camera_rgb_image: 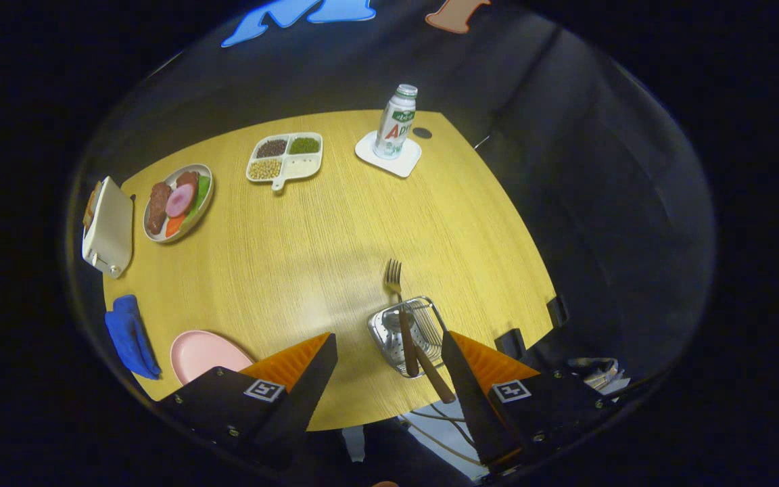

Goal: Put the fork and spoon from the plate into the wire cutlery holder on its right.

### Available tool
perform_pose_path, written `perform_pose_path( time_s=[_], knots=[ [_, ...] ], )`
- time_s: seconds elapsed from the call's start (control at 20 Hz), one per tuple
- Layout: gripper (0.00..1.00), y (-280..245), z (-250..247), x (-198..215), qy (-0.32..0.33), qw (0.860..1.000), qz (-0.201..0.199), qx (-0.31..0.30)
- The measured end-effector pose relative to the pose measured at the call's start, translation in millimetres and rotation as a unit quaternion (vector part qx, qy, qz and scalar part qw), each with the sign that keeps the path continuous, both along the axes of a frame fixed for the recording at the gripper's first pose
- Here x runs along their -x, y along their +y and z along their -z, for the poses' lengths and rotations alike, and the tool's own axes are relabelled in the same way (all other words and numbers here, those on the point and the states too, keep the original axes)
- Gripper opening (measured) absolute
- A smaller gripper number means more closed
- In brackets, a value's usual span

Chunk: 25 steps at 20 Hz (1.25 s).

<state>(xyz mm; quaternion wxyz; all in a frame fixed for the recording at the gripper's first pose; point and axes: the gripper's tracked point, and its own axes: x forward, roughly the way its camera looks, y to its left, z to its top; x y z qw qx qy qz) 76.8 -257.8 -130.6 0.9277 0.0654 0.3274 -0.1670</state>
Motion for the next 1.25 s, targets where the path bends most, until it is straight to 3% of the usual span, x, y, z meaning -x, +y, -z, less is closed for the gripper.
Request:
perform_pose_path(
  time_s=[0.2, 0.35, 0.6, 0.8, 1.05, 1.25],
  knots=[
    [0.96, 0, -45, -1, -0.105, 0.994, 0.007, 0.024],
    [0.96, 1, -88, -1, -0.203, 0.979, 0.013, 0.028],
    [0.95, 1, -163, 25, -0.348, 0.936, 0.024, 0.043],
    [0.96, 14, -214, 44, -0.456, 0.889, 0.016, 0.049],
    [0.97, 33, -246, 66, -0.527, 0.846, -0.007, 0.082],
    [0.97, 40, -247, 72, -0.536, 0.839, -0.008, 0.09]
  ],
)
